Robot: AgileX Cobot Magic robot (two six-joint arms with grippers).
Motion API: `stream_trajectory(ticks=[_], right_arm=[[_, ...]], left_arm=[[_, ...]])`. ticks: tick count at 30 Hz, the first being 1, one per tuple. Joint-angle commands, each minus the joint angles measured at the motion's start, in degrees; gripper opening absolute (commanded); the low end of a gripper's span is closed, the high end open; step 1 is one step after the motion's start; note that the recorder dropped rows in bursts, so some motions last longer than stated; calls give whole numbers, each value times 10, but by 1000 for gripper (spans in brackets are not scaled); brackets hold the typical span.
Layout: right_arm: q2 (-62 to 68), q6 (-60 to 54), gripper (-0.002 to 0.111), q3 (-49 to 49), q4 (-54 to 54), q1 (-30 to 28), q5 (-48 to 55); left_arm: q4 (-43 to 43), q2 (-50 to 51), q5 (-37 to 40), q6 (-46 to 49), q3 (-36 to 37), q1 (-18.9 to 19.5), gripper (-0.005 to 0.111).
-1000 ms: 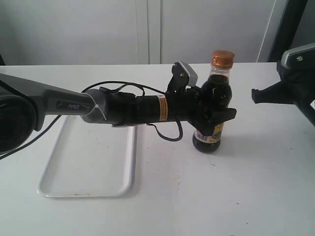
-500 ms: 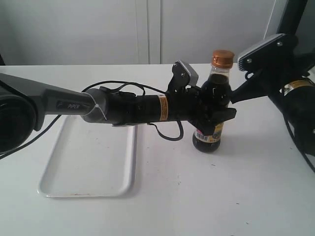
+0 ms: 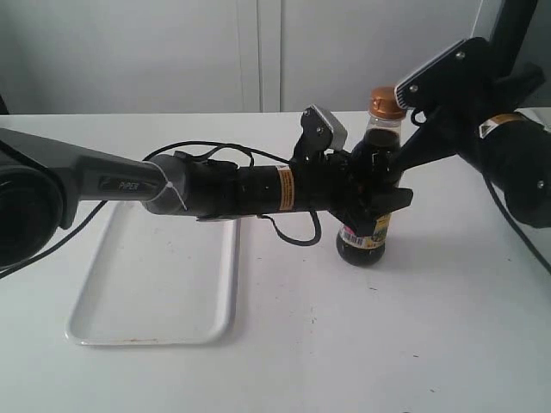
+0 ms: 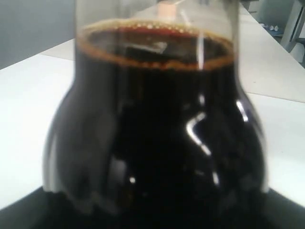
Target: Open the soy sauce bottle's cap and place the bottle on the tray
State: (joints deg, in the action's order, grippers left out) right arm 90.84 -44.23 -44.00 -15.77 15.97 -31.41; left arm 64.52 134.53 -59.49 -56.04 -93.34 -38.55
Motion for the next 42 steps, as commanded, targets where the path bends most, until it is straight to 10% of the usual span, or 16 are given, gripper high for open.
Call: stream_trajectory(ticks=[1,42], right_arm=[[1,-7,0,-23,5,0,36],[-92,-20,0,-132,-26,63,176]], left_arm=[[29,9,68,5,6,1,0],[53,9,152,19,6,-34,0]])
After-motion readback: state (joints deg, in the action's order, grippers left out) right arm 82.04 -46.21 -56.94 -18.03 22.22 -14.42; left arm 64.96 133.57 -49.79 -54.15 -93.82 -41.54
